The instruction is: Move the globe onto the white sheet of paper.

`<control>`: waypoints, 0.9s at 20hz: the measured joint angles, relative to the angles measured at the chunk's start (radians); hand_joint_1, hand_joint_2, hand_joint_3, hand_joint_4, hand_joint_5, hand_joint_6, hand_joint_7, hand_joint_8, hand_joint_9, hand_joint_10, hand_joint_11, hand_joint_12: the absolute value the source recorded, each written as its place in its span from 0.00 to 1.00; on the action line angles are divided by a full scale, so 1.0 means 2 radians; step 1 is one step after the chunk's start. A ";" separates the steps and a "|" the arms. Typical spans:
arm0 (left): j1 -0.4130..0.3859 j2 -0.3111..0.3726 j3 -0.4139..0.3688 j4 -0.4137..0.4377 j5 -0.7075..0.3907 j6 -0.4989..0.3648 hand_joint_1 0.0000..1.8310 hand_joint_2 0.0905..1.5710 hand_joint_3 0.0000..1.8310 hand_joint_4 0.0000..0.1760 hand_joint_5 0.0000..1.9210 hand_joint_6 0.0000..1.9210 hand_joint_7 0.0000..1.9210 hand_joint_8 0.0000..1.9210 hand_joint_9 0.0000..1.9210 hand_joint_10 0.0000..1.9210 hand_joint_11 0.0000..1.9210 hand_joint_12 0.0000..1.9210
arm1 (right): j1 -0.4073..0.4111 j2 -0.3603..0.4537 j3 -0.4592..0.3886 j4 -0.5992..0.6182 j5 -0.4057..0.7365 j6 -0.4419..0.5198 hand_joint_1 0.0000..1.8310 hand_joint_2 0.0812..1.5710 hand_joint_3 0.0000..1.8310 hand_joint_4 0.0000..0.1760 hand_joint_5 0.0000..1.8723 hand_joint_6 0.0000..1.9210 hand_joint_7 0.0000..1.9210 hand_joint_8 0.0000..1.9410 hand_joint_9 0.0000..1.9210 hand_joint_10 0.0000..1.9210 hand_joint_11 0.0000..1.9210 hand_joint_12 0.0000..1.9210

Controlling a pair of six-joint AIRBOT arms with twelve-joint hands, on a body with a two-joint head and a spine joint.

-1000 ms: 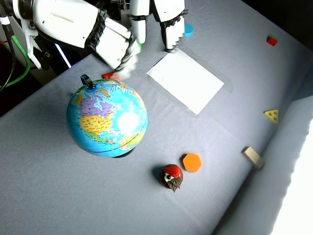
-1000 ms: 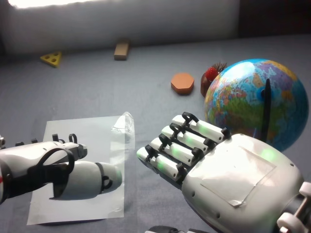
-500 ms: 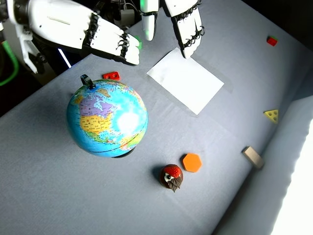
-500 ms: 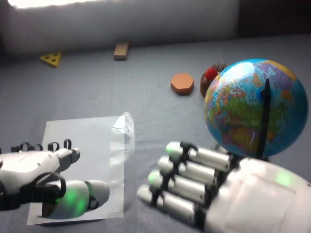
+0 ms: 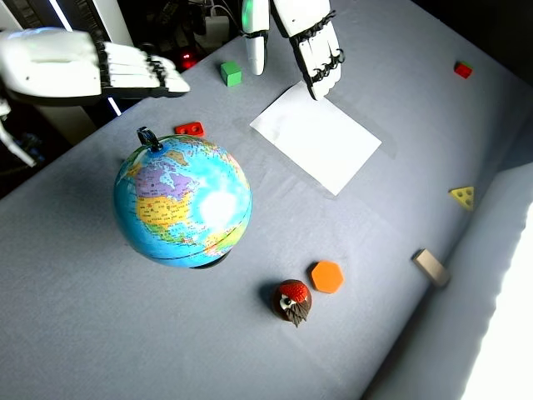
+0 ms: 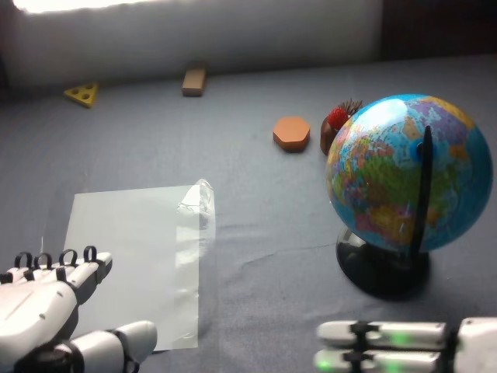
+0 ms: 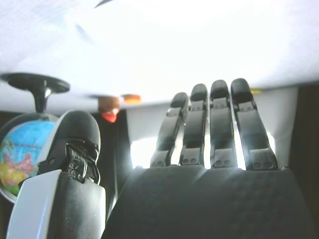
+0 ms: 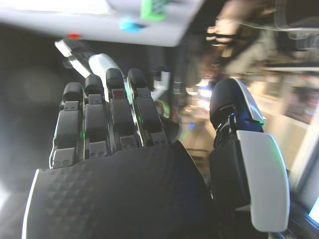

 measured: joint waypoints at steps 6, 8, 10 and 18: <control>0.067 -0.057 0.005 0.053 -0.081 -0.058 0.00 0.75 0.00 0.01 0.00 0.00 0.04 0.00 0.05 0.00 0.00 0.17 | -0.052 0.000 0.085 -0.104 0.047 0.073 0.01 0.76 0.00 0.00 0.08 0.01 0.09 0.00 0.05 0.01 0.00 0.00; 0.075 -0.066 0.008 0.069 -0.104 -0.059 0.00 0.75 0.00 0.01 0.00 0.00 0.04 0.00 0.05 0.00 0.00 0.17 | -0.052 0.002 0.105 -0.100 0.063 0.096 0.00 0.76 0.00 0.00 0.08 0.01 0.09 0.00 0.05 0.01 0.00 0.00; 0.093 -0.077 0.014 0.092 -0.133 -0.073 0.00 0.75 0.00 0.01 0.00 0.00 0.04 0.00 0.05 0.00 0.00 0.17 | -0.052 0.007 0.131 -0.116 0.068 0.131 0.00 0.76 0.00 0.00 0.07 0.00 0.09 0.00 0.05 0.01 0.00 0.00; 0.121 -0.083 0.026 0.116 -0.144 -0.097 0.00 0.75 0.00 0.01 0.00 0.00 0.04 0.00 0.04 0.00 0.00 0.16 | -0.025 -0.006 0.231 -0.186 0.058 0.257 0.00 0.76 0.00 0.00 0.08 0.01 0.09 0.00 0.05 0.01 0.00 0.00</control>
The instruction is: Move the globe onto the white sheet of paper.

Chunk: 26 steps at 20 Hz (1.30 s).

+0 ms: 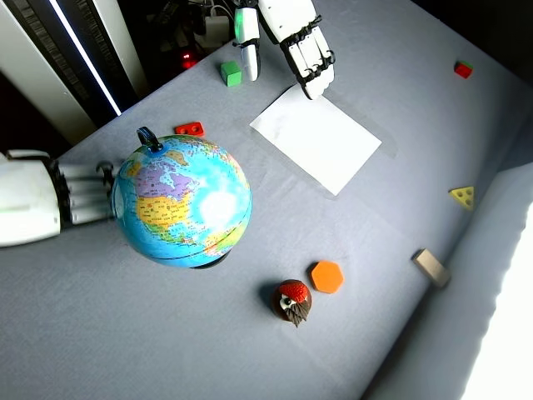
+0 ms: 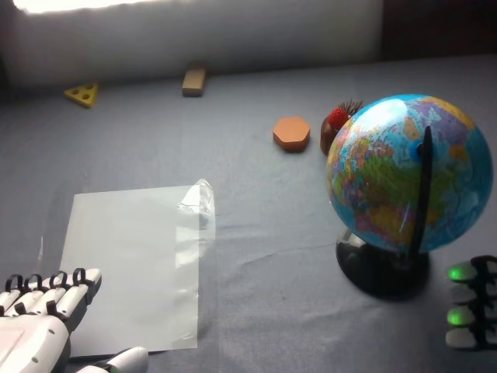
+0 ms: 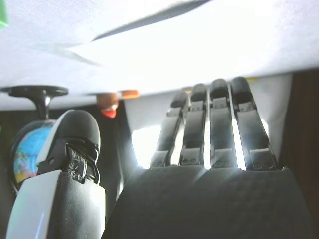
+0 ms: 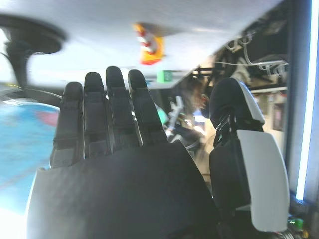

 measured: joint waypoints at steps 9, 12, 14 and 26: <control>0.002 -0.010 0.006 0.014 0.005 -0.005 0.00 0.75 0.00 0.01 0.00 0.00 0.04 0.00 0.04 0.00 0.00 0.15 | 0.082 -0.057 0.107 -0.068 -0.033 0.059 0.01 0.76 0.00 0.00 0.08 0.01 0.09 0.00 0.05 0.01 0.00 0.00; 0.002 -0.011 0.006 0.014 0.010 0.004 0.00 0.75 0.00 0.01 0.00 0.00 0.04 0.00 0.04 0.00 0.00 0.15 | 0.101 -0.075 0.115 -0.086 -0.054 0.061 0.00 0.76 0.00 0.00 0.08 0.01 0.09 0.00 0.05 0.01 0.00 0.00; 0.004 -0.011 0.008 0.015 0.013 0.004 0.00 0.75 0.00 0.01 0.00 0.00 0.04 0.00 0.04 0.00 0.00 0.14 | 0.105 -0.086 0.117 -0.096 -0.066 0.065 0.00 0.76 0.00 0.00 0.08 0.01 0.09 0.00 0.05 0.01 0.00 0.00; 0.008 -0.011 0.008 0.008 0.020 -0.014 0.00 0.75 0.00 0.01 0.00 0.00 0.04 0.00 0.04 0.00 0.00 0.13 | 0.142 -0.108 0.116 -0.145 -0.099 0.100 0.00 0.76 0.00 0.00 0.08 0.00 0.09 0.00 0.05 0.00 0.00 0.00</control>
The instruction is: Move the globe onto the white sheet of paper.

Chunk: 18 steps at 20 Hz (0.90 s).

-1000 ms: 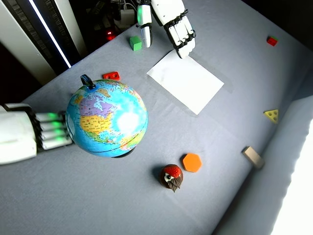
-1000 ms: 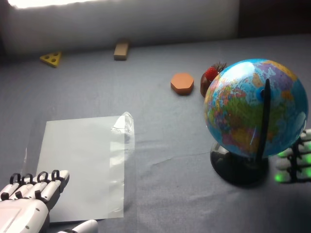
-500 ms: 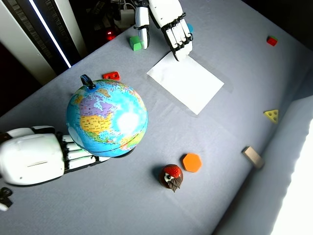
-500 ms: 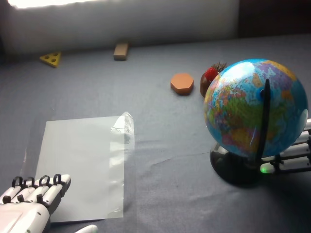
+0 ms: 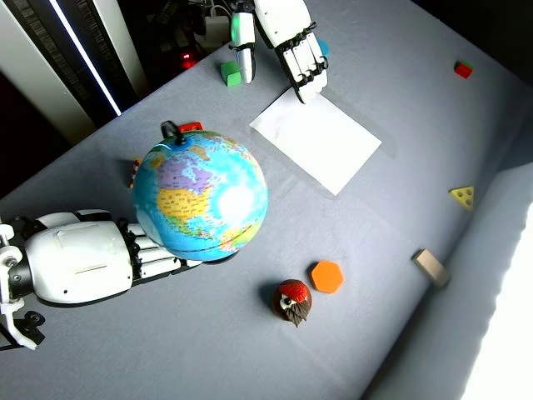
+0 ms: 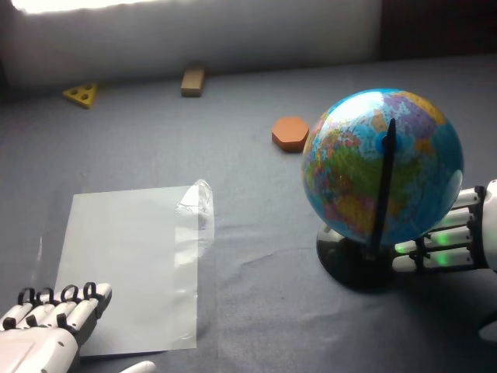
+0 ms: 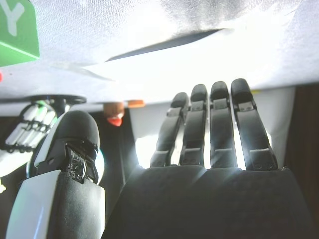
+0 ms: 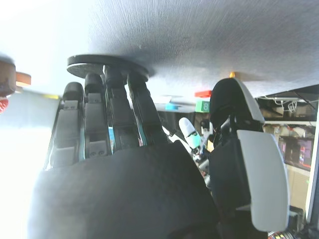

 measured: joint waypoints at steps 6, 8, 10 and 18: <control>-0.001 0.007 -0.002 0.024 0.016 -0.004 0.00 0.75 0.00 0.00 0.00 0.00 0.04 0.00 0.04 0.00 0.00 0.13 | 0.028 -0.019 -0.014 -0.035 -0.025 0.045 0.00 0.76 0.00 0.00 0.08 0.00 0.09 0.00 0.05 0.00 0.00 0.00; -0.001 0.007 -0.002 0.030 0.020 0.000 0.00 0.75 0.00 0.00 0.00 0.00 0.04 0.00 0.04 0.00 0.00 0.13 | 0.037 -0.030 -0.014 -0.042 -0.035 0.052 0.00 0.76 0.00 0.00 0.08 0.00 0.09 0.00 0.05 0.00 0.00 0.00; -0.003 0.007 -0.004 0.037 0.021 0.011 0.00 0.75 0.00 0.00 0.00 0.00 0.04 0.00 0.04 0.00 0.00 0.13 | 0.049 -0.042 -0.016 -0.046 -0.050 0.052 0.00 0.76 0.00 0.00 0.08 0.00 0.09 0.00 0.05 0.00 0.00 0.00; -0.015 0.013 -0.016 0.017 0.024 0.066 0.00 0.75 0.00 0.00 0.00 0.00 0.04 0.00 0.04 0.00 0.00 0.14 | 0.069 -0.054 -0.020 -0.065 -0.080 0.054 0.00 0.77 0.00 0.00 0.06 0.00 0.08 0.00 0.04 0.00 0.00 0.00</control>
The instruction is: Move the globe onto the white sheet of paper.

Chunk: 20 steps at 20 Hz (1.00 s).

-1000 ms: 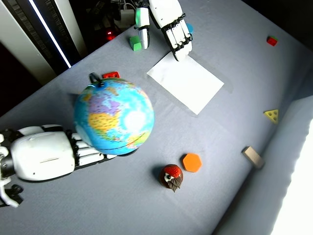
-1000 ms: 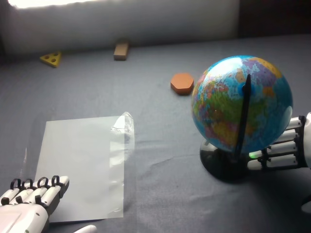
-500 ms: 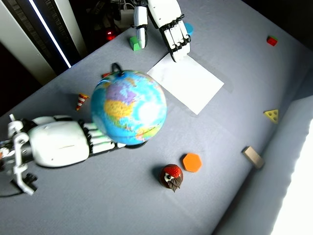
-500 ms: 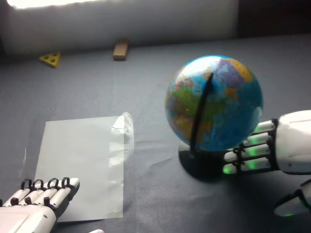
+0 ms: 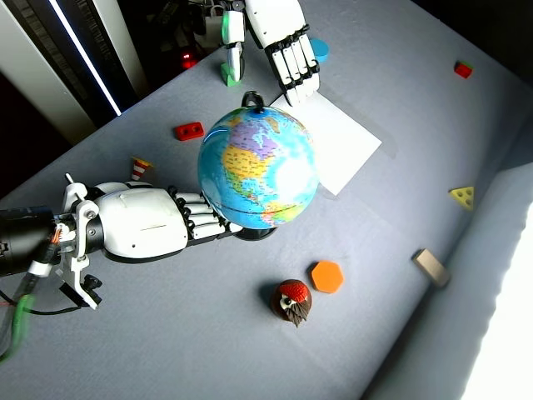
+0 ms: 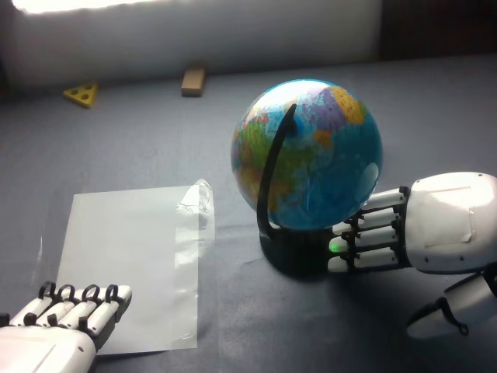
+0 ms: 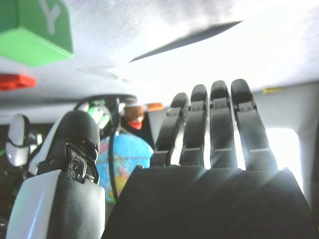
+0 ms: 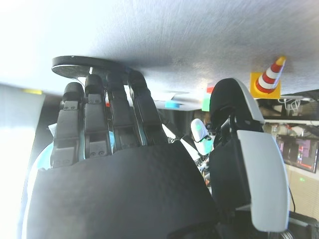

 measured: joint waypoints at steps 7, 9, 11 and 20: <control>0.000 0.000 -0.005 -0.008 -0.001 -0.009 0.00 0.75 0.00 0.00 0.01 0.00 0.04 0.00 0.04 0.00 0.00 0.14 | 0.011 0.002 0.019 -0.001 -0.024 0.011 0.00 0.77 0.00 0.00 0.06 0.00 0.07 0.00 0.03 0.00 0.00 0.00; 0.003 0.000 -0.005 -0.010 -0.003 -0.030 0.00 0.75 0.00 0.00 0.01 0.00 0.04 0.00 0.04 0.00 0.00 0.13 | 0.014 0.002 0.019 -0.004 -0.023 0.011 0.00 0.77 0.00 0.00 0.05 0.00 0.07 0.00 0.03 0.00 0.00 0.00; 0.003 -0.001 -0.005 -0.020 -0.006 -0.031 0.00 0.75 0.00 0.00 0.01 0.00 0.04 0.00 0.04 0.00 0.00 0.13 | 0.021 0.002 0.019 -0.002 -0.024 0.012 0.00 0.77 0.00 0.00 0.05 0.00 0.07 0.00 0.03 0.00 0.00 0.00; 0.005 0.000 -0.010 -0.024 -0.011 -0.033 0.00 0.75 0.00 0.00 0.01 0.00 0.04 0.00 0.04 0.00 0.00 0.12 | 0.025 -0.027 0.030 0.002 -0.040 -0.012 0.00 0.77 0.00 0.00 0.06 0.00 0.07 0.00 0.04 0.00 0.00 0.00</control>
